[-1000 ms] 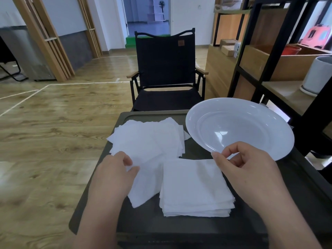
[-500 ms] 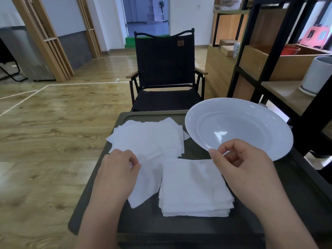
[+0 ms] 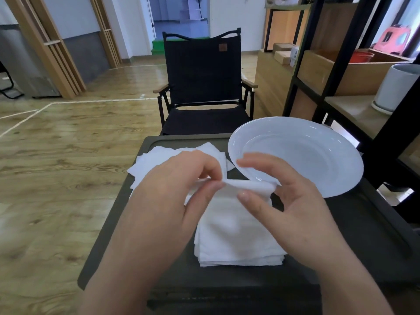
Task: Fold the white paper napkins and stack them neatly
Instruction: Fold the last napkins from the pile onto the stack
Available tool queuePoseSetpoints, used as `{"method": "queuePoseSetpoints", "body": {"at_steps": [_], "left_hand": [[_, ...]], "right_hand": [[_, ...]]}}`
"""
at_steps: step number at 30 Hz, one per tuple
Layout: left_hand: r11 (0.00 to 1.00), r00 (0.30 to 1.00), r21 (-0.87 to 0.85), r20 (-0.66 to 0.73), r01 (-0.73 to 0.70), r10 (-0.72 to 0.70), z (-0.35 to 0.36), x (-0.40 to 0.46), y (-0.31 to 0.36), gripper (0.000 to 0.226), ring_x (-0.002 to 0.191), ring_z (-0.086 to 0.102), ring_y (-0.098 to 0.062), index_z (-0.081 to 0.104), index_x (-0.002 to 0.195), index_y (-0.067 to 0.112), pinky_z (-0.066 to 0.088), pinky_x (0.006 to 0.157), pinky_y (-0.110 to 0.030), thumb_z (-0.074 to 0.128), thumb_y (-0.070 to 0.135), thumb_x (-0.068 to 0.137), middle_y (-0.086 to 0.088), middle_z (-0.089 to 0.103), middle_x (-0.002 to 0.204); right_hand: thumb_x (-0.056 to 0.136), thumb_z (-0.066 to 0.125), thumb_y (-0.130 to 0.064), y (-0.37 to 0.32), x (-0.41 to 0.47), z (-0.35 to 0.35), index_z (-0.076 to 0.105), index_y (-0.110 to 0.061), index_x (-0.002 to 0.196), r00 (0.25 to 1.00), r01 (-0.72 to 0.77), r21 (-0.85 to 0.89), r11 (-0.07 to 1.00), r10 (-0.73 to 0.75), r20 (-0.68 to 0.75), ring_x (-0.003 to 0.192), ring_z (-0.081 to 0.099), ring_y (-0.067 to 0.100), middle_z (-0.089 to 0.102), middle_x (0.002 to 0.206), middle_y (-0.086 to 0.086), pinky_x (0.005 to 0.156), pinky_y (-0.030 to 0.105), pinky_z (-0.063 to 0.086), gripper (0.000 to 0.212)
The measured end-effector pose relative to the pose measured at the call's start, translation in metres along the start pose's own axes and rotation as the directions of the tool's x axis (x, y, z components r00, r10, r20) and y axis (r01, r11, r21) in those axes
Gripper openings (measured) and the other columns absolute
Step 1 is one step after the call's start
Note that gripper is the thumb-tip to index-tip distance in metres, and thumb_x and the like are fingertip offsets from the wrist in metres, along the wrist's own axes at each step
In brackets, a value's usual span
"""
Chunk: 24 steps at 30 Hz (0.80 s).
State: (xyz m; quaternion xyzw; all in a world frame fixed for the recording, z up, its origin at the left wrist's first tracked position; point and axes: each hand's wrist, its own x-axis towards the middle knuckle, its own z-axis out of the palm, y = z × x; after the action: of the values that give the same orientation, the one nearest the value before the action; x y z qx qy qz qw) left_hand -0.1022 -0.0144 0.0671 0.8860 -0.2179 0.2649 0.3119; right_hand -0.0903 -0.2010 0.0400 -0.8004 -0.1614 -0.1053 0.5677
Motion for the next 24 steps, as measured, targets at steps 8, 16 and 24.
{"method": "queuePoseSetpoints", "body": {"at_steps": [8,16,24], "left_hand": [[0.726,0.890,-0.559,0.048,0.401,-0.454,0.013,0.003,0.012,0.023,0.077,0.068,-0.019,0.059,0.104,0.041,0.057,0.068,-0.038,0.070,0.035,0.085,0.002,0.070,0.079],[0.695,0.706,-0.145,0.247,0.705,-0.664,0.029,-0.001,-0.012,0.024,0.054,0.055,0.002,0.051,0.109,0.045,0.035,0.048,-0.013,0.060,0.031,0.091,0.013,0.067,0.068],[0.722,0.749,0.207,-0.107,0.660,-0.654,0.035,-0.014,-0.077,0.047,0.113,0.054,-0.020,0.042,0.136,0.026,0.047,0.091,-0.037,0.058,0.026,0.092,0.004,0.060,0.124]], "right_hand": [[0.080,0.063,-0.037,-0.007,-0.003,-0.012,0.079,-0.024,0.087,0.966,-0.220,0.369,0.903,0.253,-0.043,0.084,0.075,0.012,0.079,0.088,-0.004,0.070,0.027,0.060,0.022],[0.083,0.060,-0.048,0.024,0.001,-0.010,0.062,0.005,0.090,0.876,-0.476,-0.134,0.869,0.482,0.011,0.071,0.063,0.039,0.070,0.079,0.018,0.065,0.047,0.055,0.054],[0.084,0.068,-0.033,0.014,0.005,-0.009,0.057,-0.024,0.077,0.826,-0.342,-0.209,0.916,0.186,-0.533,0.053,0.053,0.011,0.058,0.060,0.001,0.051,0.018,0.037,0.016]]}}
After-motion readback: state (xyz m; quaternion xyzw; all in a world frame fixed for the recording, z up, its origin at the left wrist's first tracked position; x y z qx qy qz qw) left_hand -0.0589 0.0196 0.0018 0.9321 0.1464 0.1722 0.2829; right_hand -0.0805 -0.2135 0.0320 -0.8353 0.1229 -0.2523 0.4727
